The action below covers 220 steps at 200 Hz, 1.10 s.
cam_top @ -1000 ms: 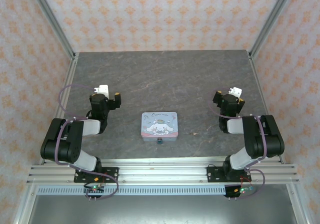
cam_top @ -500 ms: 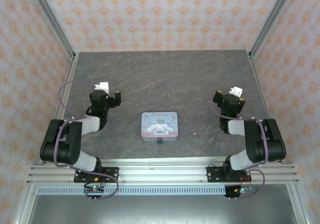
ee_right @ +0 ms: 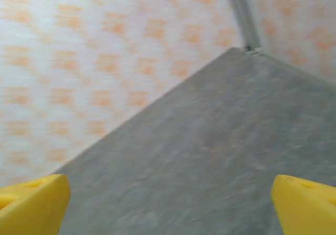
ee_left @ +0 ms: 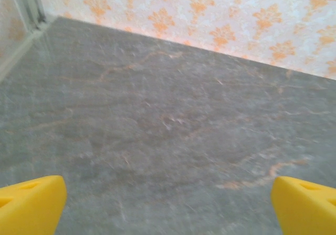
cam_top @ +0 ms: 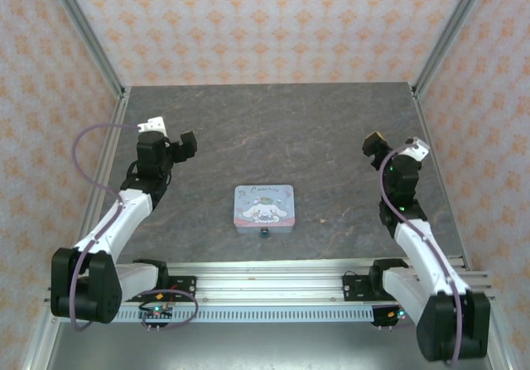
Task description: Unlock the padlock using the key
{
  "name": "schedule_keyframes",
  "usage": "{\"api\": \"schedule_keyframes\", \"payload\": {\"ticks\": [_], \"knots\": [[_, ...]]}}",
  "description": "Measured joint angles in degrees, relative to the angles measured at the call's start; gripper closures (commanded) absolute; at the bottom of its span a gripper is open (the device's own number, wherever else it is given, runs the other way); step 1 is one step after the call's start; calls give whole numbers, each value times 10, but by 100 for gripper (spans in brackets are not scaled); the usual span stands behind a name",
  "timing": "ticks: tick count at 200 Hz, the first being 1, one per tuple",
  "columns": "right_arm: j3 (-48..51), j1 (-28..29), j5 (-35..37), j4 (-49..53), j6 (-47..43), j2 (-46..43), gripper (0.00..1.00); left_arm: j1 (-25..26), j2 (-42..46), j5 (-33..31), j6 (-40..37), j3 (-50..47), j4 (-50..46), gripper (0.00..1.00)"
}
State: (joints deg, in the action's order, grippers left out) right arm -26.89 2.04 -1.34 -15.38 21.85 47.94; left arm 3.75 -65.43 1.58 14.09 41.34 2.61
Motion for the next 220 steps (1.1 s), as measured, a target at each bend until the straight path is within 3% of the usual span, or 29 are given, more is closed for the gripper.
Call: {"api": "schedule_keyframes", "payload": {"ticks": [44, 74, 129, 173, 220], "knots": [[6, 10, -176, 82, 103, -33, 18, 32, 4, 75, 103, 62, -181, 0], [35, 76, -242, 151, 153, -15, 22, 84, 8, 105, 157, 51, -268, 0], [54, 236, -244, 180, 226, 5, 29, 183, 48, 136, 247, -37, -287, 0], [55, 292, -227, 156, 260, 79, 38, 257, 12, 137, 292, -40, -251, 3], [53, 337, -220, 121, 277, 138, 46, 291, -39, 138, 325, -40, -201, 5]]}}
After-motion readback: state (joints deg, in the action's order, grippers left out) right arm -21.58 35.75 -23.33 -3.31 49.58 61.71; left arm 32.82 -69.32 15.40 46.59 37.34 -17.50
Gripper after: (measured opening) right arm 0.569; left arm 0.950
